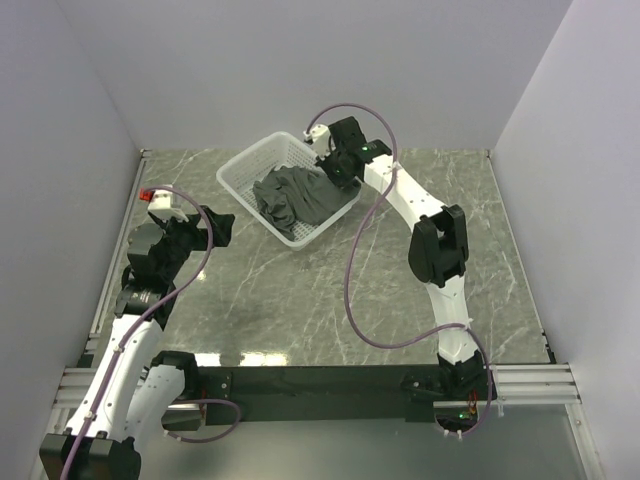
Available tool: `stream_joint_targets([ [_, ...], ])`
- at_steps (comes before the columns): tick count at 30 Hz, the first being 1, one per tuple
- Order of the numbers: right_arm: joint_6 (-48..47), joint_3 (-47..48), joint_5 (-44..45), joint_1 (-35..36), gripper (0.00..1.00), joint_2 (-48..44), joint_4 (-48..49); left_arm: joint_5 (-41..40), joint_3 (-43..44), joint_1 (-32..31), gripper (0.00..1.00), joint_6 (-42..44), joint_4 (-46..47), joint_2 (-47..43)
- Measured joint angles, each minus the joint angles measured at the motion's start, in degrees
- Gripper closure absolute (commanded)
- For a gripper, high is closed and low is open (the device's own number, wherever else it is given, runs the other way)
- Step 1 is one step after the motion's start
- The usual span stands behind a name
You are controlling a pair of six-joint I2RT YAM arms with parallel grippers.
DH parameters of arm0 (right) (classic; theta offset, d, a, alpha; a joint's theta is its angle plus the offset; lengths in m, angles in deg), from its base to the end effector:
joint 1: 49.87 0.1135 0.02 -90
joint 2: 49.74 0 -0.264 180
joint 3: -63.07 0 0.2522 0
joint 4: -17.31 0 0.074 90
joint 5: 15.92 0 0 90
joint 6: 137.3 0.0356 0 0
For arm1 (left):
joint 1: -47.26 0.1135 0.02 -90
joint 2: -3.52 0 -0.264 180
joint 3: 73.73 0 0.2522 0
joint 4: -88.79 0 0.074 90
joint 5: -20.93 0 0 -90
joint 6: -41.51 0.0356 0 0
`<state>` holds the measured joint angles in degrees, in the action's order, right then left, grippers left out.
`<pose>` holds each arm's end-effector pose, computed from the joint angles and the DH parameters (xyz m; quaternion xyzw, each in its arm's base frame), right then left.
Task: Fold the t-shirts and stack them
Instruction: Grab the tshirt from the pile, then move the tshirt to the center of the board
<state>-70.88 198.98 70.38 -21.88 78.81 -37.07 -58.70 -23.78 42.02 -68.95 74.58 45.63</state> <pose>0.4487 0.2411 0.2721 -0.4152 0.8323 0.0441 0.3647 0.1810 -0.0230 0.3128 -0.0386 0.7437 -0.2133 0.6324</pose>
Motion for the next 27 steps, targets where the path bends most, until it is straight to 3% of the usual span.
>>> stream_joint_targets([
  [8, 1.9, 2.9, -4.8, -0.6, 1.00, -5.5, -1.5, 0.3, 0.0, 0.0, 0.01, 0.0, 0.0, 0.0],
  [20, 4.3, 6.9, -2.7, -5.9, 1.00, -35.4, 2.2, 0.3, 0.0, 0.0, 0.01, 0.0, 0.0, -0.8],
  [23, 5.8, 6.9, -3.0, -10.0, 1.00, -41.7, 2.9, 0.3, 0.0, 0.0, 0.01, 0.0, 0.0, -1.1],
  [27, 8.9, 6.9, -5.0, -20.7, 1.00, -47.7, 3.1, 0.3, 0.0, 0.0, 0.01, 0.0, 0.0, -1.1],
])
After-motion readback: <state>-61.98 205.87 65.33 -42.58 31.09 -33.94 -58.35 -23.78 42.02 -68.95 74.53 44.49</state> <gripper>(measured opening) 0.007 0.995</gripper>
